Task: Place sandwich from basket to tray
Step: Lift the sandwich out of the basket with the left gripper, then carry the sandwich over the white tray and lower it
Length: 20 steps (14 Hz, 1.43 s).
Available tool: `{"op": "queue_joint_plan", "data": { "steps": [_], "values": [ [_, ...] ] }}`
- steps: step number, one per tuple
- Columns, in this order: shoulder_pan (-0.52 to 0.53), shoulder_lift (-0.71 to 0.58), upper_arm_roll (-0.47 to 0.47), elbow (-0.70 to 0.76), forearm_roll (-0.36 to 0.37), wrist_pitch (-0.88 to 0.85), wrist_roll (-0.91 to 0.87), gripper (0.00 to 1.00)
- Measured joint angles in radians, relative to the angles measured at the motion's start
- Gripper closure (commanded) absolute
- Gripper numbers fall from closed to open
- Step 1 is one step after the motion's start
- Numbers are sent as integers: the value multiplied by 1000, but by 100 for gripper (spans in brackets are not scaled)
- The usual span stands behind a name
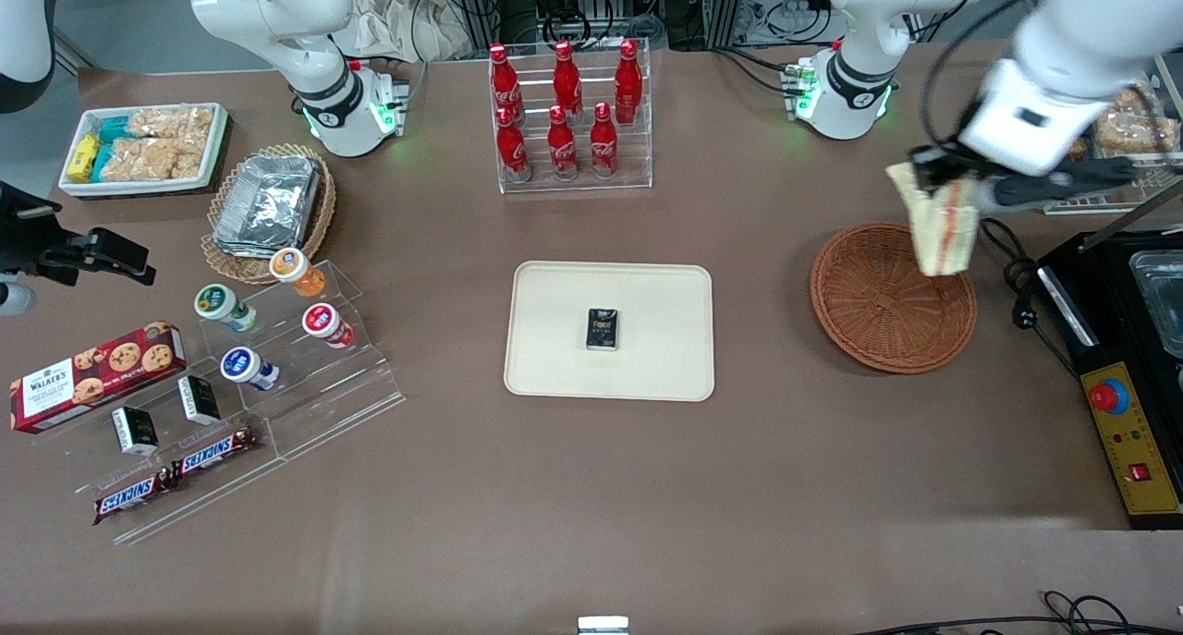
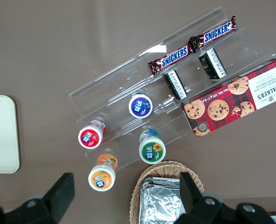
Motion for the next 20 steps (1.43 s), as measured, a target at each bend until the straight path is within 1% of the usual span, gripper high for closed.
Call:
{"op": "queue_joint_plan", "data": {
  "steps": [2, 4, 6, 9, 12, 16, 20],
  "values": [
    [-4, 36, -76, -1, -15, 17, 0, 100],
    [-5, 96, -120, -7, -29, 85, -1, 100],
    [-7, 178, -152, -17, -31, 170, -5, 100],
    [-44, 306, -167, -66, -24, 349, -36, 100],
    [-83, 395, -169, -141, 22, 516, -79, 100],
    [-136, 511, -170, -167, 166, 607, -205, 100],
    [-161, 589, -169, -167, 213, 674, -264, 100]
  ]
}}
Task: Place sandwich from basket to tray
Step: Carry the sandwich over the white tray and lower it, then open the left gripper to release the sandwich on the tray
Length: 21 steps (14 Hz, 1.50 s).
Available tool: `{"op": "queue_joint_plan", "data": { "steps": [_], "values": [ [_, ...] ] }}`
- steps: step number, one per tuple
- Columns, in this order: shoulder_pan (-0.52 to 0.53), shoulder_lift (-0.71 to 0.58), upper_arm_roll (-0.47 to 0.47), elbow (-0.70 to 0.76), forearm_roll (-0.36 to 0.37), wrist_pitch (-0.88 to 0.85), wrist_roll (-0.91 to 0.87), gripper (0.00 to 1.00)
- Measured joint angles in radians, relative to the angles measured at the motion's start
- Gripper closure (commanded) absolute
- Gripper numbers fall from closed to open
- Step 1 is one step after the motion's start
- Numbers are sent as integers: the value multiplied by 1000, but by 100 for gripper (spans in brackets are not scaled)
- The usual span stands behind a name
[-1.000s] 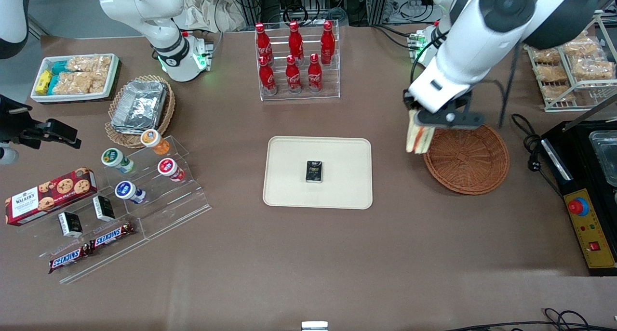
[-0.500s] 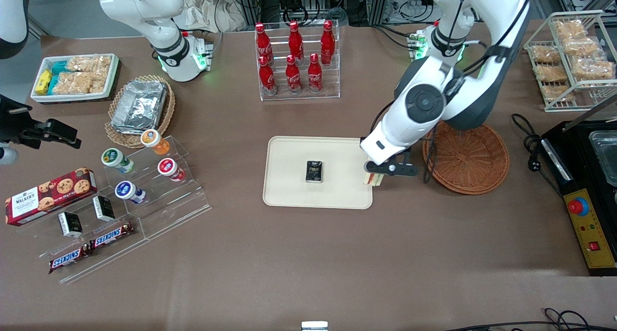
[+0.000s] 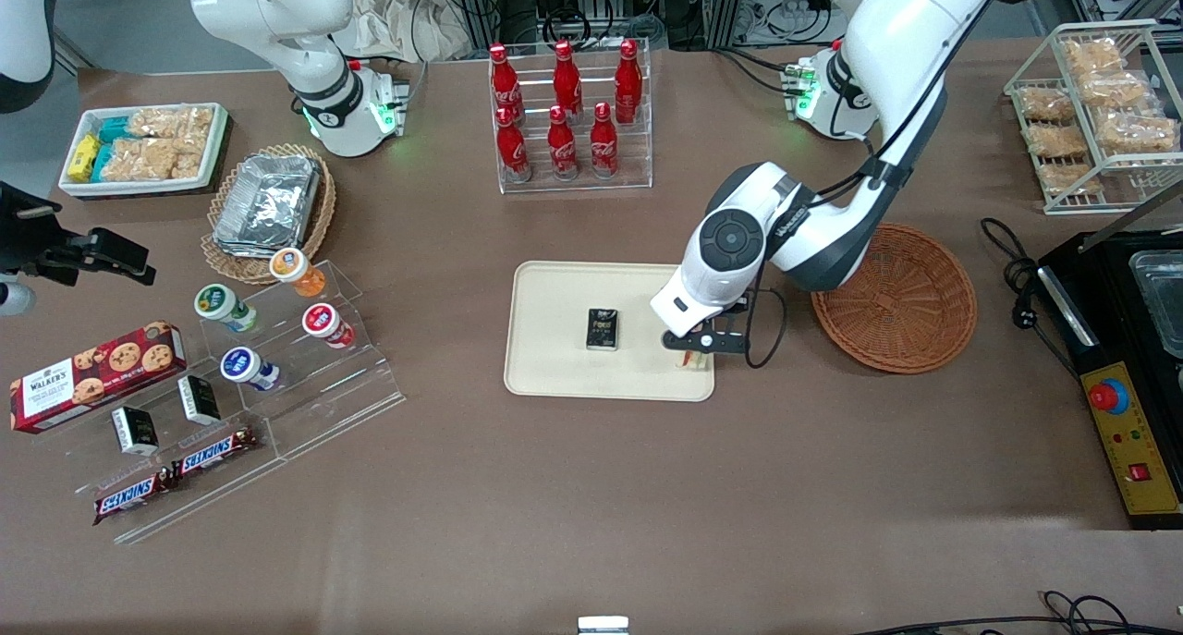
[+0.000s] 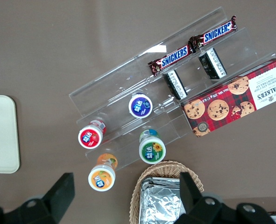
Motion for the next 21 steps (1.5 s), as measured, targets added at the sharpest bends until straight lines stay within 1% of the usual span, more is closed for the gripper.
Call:
{"op": "queue_joint_plan", "data": {
  "steps": [5, 8, 9, 10, 11, 12, 14, 21],
  "values": [
    [-16, 64, 0, 1, 72, 60, -75, 100],
    [-25, 91, 0, 2, 100, 86, -102, 100],
    [-26, 100, 0, 3, 112, 92, -108, 92],
    [-26, 108, 1, 3, 119, 99, -112, 69],
    [-26, 115, 1, 4, 124, 109, -116, 22],
    [-26, 122, 2, 4, 131, 114, -117, 0],
    [-26, 129, 2, 6, 146, 116, -125, 0],
    [-27, 128, 0, 41, 150, 117, -172, 0]
  ]
}}
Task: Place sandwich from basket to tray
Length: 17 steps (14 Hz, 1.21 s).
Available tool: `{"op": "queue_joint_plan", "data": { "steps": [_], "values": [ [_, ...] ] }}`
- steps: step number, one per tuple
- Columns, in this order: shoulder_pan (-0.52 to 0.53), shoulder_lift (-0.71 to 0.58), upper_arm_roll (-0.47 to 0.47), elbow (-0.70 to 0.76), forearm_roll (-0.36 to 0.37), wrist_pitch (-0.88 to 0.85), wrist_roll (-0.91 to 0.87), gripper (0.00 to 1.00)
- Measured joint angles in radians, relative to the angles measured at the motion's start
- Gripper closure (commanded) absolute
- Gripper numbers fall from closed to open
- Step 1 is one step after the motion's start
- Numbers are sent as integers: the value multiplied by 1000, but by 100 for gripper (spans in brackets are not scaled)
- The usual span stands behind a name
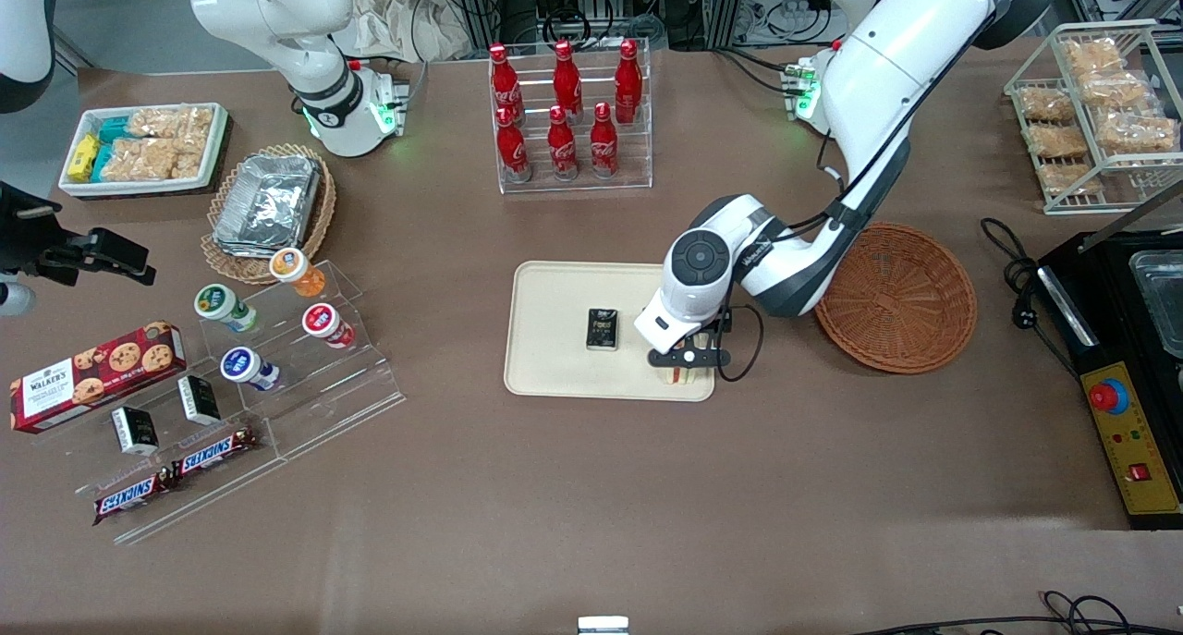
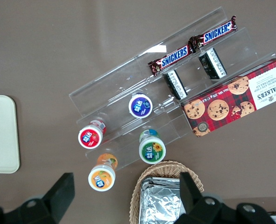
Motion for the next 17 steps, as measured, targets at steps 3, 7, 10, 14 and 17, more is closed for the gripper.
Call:
{"op": "queue_joint_plan", "data": {
  "steps": [3, 7, 10, 14, 17],
  "values": [
    [6, -43, 1, 37, -9, -44, -12, 0],
    [75, -178, 3, 98, -94, -199, -15, 0],
    [169, -299, 6, 107, -184, -281, -12, 0],
    [163, -497, 150, 106, -279, -447, 106, 0],
    [115, -654, 336, 78, -312, -542, 344, 0]
  ]
}}
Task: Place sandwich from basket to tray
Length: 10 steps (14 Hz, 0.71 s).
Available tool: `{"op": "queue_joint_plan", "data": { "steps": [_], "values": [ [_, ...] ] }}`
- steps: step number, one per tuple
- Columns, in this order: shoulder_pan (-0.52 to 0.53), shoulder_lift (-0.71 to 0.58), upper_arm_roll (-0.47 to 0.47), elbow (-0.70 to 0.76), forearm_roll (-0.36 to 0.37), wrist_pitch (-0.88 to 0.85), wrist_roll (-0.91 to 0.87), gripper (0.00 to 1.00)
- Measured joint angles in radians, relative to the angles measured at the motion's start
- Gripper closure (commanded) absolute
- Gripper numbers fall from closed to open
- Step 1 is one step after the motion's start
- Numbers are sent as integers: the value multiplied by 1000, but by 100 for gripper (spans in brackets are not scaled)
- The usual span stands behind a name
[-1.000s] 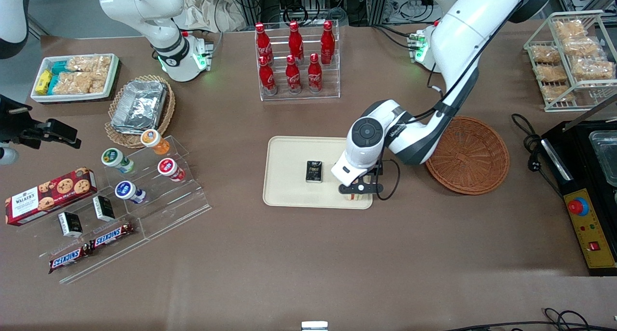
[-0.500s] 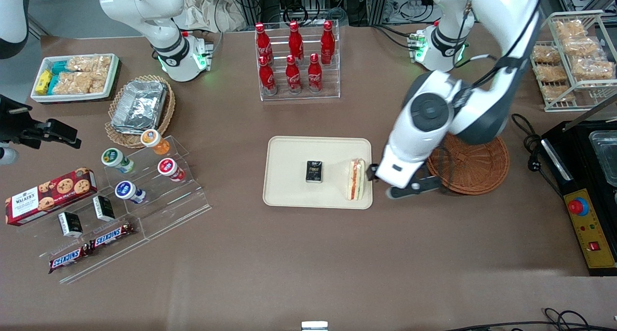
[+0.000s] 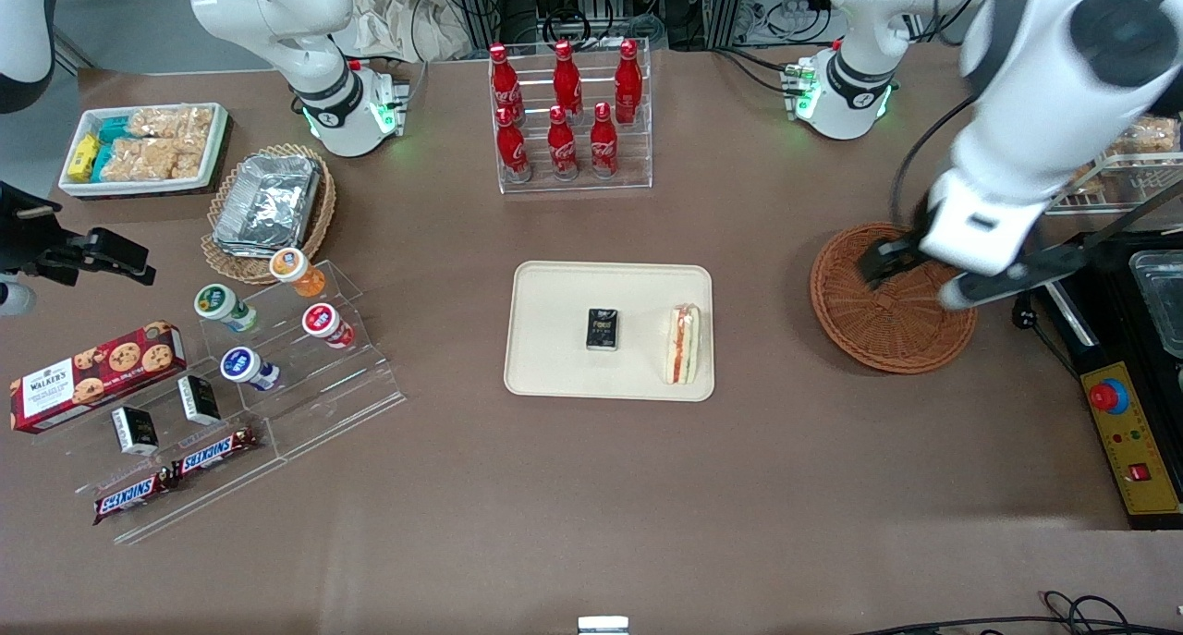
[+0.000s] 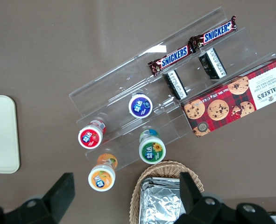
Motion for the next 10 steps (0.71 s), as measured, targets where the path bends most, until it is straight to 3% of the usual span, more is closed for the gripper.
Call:
{"op": "queue_joint_plan", "data": {
  "steps": [6, 10],
  "values": [
    [-17, -145, 156, -35, -9, -160, 372, 0],
    [-20, -151, 173, -10, -9, -184, 420, 0]
  ]
}}
